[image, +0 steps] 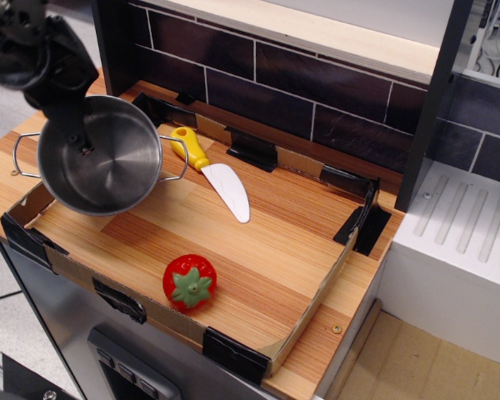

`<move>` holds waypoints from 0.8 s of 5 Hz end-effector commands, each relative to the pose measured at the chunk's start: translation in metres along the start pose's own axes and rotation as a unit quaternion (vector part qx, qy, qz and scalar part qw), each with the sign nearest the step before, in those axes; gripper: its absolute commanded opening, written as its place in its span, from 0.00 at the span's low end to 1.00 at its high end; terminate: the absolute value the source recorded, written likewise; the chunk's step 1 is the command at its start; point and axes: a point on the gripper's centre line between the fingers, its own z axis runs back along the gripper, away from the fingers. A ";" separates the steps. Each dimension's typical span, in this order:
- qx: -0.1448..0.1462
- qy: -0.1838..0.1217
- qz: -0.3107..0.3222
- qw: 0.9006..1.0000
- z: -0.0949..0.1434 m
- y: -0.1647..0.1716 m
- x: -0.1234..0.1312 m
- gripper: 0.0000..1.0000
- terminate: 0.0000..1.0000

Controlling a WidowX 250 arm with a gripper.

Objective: Topple metal pot

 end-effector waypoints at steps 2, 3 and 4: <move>-0.004 0.006 -0.040 0.999 0.007 -0.013 -0.020 1.00 0.00; -0.022 0.031 -0.041 0.998 0.016 -0.009 -0.023 1.00 0.00; -0.014 0.025 -0.026 0.999 0.027 0.004 -0.025 1.00 0.00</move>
